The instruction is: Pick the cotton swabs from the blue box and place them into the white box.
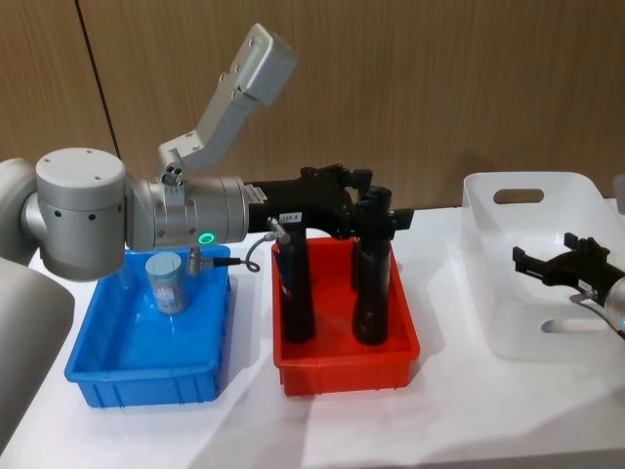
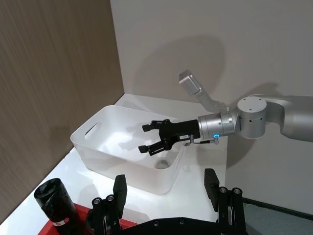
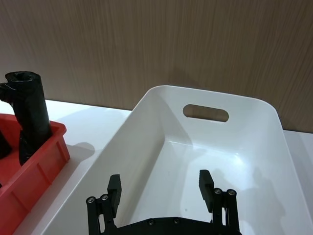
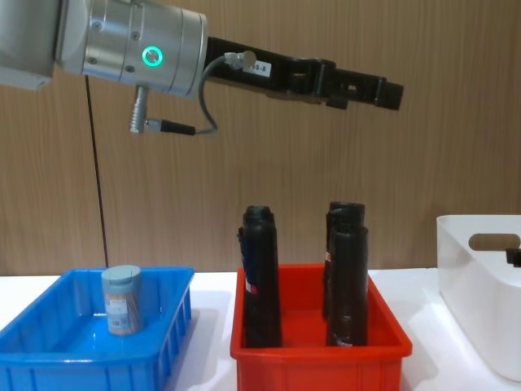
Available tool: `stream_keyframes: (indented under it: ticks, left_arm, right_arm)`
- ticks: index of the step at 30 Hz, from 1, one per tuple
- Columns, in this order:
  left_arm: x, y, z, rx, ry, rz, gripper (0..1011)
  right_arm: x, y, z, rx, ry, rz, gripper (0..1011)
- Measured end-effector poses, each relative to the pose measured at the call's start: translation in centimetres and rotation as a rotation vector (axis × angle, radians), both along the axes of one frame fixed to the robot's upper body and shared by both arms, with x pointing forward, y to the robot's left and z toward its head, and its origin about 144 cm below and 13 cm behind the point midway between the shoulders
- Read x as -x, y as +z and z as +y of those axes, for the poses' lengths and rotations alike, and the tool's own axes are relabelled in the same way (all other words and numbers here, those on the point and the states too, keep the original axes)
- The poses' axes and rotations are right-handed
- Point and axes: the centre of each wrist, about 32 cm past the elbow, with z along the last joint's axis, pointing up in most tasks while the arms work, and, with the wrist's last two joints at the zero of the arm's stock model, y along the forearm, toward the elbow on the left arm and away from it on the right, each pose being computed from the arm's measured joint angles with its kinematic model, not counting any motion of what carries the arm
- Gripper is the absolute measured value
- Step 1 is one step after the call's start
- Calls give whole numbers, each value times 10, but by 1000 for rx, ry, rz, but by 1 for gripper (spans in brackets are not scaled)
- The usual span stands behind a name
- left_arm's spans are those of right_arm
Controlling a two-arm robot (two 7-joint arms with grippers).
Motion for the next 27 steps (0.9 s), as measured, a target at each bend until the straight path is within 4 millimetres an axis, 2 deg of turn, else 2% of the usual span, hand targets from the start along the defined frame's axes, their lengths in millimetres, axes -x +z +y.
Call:
stream_keyframes:
  ticks: [2,14,27]
  left_arm:
    - [0,0,0,0,0,0,1003]
    - [0,0,0,0,0,0,1003]
    - [0,0,0,0,0,0,1003]
  right_arm:
    - [-1,0,-1,-3,0,2,1002]
    - [-2,1,-2,-14,-1,-17,1001]
    - [5,7,-2,-29,1,-88,1001]
